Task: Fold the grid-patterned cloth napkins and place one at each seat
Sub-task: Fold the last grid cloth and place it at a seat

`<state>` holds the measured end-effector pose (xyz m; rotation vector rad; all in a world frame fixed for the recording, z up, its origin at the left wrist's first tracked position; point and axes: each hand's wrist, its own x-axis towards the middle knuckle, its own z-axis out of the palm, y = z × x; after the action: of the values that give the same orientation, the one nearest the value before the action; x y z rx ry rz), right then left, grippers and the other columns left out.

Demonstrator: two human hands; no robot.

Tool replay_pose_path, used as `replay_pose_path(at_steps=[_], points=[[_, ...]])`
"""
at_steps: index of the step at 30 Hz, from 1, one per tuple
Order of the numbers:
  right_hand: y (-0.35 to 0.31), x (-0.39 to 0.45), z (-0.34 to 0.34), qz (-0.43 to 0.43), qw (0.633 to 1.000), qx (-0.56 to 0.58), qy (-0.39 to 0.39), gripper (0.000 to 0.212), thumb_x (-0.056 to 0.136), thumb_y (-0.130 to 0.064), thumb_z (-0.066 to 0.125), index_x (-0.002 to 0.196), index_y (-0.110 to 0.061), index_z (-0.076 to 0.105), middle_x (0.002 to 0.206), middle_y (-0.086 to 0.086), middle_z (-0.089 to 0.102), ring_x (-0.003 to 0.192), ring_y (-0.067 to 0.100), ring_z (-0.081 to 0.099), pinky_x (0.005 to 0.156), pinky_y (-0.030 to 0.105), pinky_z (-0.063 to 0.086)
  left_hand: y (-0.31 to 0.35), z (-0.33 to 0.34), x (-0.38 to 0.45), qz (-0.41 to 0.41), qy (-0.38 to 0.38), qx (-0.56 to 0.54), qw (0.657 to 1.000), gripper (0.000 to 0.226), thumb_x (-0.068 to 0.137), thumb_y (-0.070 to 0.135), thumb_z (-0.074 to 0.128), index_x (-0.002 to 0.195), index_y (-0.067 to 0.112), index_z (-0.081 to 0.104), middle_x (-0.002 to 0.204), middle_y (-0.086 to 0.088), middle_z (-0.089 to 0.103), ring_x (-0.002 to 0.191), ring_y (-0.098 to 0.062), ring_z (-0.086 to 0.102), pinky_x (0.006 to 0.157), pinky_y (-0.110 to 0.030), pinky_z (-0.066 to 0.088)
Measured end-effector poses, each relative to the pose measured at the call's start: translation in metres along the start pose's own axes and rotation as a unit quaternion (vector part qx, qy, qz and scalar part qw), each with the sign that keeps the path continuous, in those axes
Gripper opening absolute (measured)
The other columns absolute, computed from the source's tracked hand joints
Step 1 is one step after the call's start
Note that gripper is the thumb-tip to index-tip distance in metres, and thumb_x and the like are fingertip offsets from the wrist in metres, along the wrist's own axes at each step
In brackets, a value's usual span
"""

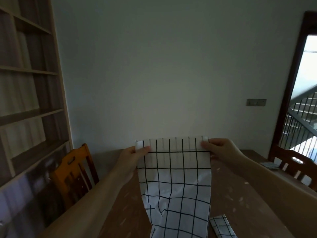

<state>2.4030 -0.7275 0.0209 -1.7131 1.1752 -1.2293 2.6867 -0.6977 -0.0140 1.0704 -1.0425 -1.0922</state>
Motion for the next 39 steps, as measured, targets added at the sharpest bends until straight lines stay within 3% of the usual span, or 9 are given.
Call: replay_pose_path(at_steps=[9, 12, 15, 18, 21, 24, 30, 35, 39], points=[[-0.003, -0.003, 0.003, 0.008, 1.000, -0.007, -0.004, 0.026, 0.091, -0.026, 0.063, 0.084, -0.004, 0.074, 0.082, 0.013, 0.074, 0.078, 0.024, 0.070, 0.084, 0.044, 0.056, -0.001, -0.005, 0.000, 0.003, 0.013, -0.009, 1.000, 0.015, 0.087, 0.016, 0.069, 0.094, 0.003, 0.073, 0.086, -0.014, 0.075, 0.082, -0.029, 0.070, 0.080, -0.045, 0.057], [-0.009, -0.007, 0.005, -0.003, 1.000, -0.014, 0.003, 0.024, 0.092, -0.034, 0.061, 0.085, -0.015, 0.073, 0.085, 0.004, 0.074, 0.082, 0.022, 0.069, 0.070, 0.028, 0.055, 0.000, -0.002, -0.001, 0.013, 0.022, -0.003, 1.000, 0.014, 0.086, 0.019, 0.071, 0.092, 0.006, 0.074, 0.085, -0.012, 0.075, 0.085, -0.030, 0.071, 0.082, -0.045, 0.057], [-0.023, -0.009, 0.019, -0.084, 0.973, -0.193, 0.099, 0.047, 0.085, -0.054, 0.060, 0.120, -0.023, 0.060, 0.114, -0.009, 0.059, 0.100, 0.008, 0.056, 0.084, 0.025, 0.043, 0.003, 0.011, -0.002, 0.048, 0.003, 0.042, 0.998, 0.014, 0.083, 0.020, 0.074, 0.091, 0.008, 0.076, 0.091, -0.013, 0.076, 0.089, -0.029, 0.073, 0.081, -0.040, 0.059], [-0.047, -0.013, 0.049, -0.178, 0.935, -0.306, 0.004, 0.070, 0.079, -0.072, 0.051, 0.135, -0.029, 0.049, 0.130, -0.013, 0.051, 0.117, 0.010, 0.048, 0.101, 0.035, 0.040, 0.007, 0.030, -0.006, 0.098, -0.075, 0.128, 0.984, 0.020, 0.084, 0.026, 0.074, 0.095, 0.009, 0.076, 0.096, -0.009, 0.076, 0.091, -0.023, 0.073, 0.085, -0.033, 0.058], [-0.060, -0.007, 0.069, -0.170, 0.932, -0.302, -0.107, 0.042, 0.087, -0.052, 0.058, 0.121, -0.028, 0.061, 0.119, -0.010, 0.064, 0.107, 0.006, 0.057, 0.094, 0.030, 0.047, 0.008, 0.041, -0.011, 0.133, -0.125, 0.177, 0.967, 0.040, 0.079, 0.037, 0.075, 0.093, -0.001, 0.072, 0.094, -0.023, 0.072, 0.086, -0.021, 0.067, 0.082, -0.034, 0.052], [-0.061, 0.000, 0.074, -0.180, 0.954, -0.210, -0.116, 0.011, 0.089, -0.023, 0.064, 0.084, -0.030, 0.071, 0.084, -0.010, 0.071, 0.080, 0.006, 0.066, 0.075, 0.028, 0.053, 0.012, 0.042, -0.019, 0.145, -0.130, 0.166, 0.967, 0.024, 0.084, 0.025, 0.074, 0.074, 0.003, 0.070, 0.071, -0.012, 0.067, 0.068, -0.018, 0.061, 0.067, -0.026, 0.048], [-0.065, 0.016, 0.047, -0.219, 0.955, -0.185, 0.071, 0.012, 0.095, -0.019, 0.056, 0.087, -0.019, 0.065, 0.067, -0.001, 0.064, 0.053, 0.011, 0.053, 0.054, 0.025, 0.042, 0.003, 0.012, -0.030, 0.154, -0.123, 0.233, 0.952, 0.043, 0.092, 0.035, 0.064, 0.053, 0.018, 0.055, 0.055, 0.001, 0.041, 0.055, -0.014, 0.039, 0.059, -0.024, 0.032], [-0.055, 0.025, 0.017, -0.243, 0.934, -0.203, 0.166, 0.015, 0.098, -0.023, 0.050, 0.091, -0.017, 0.062, 0.066, 0.007, 0.063, 0.051, 0.018, 0.053, 0.051, 0.027, 0.042, -0.004, -0.015, -0.036, 0.077, -0.117, 0.287, 0.948, 0.034, 0.090, 0.044, 0.064, 0.079, 0.014, 0.076, 0.062, -0.006, 0.066, 0.051, -0.011, 0.057, 0.050, -0.020, 0.043], [-0.051, 0.023, 0.007, -0.245, 0.925, -0.208, 0.203, 0.015, 0.099, -0.019, 0.048, 0.092, -0.017, 0.061, 0.069, 0.011, 0.064, 0.053, 0.019, 0.054, 0.049, 0.023, 0.040, -0.012, -0.023, -0.035, 0.037, -0.162, 0.326, 0.931, 0.028, 0.088, 0.040, 0.067, 0.065, 0.026, 0.072, 0.049, 0.014, 0.053, 0.045, -0.002, 0.045, 0.050, -0.018, 0.034]])
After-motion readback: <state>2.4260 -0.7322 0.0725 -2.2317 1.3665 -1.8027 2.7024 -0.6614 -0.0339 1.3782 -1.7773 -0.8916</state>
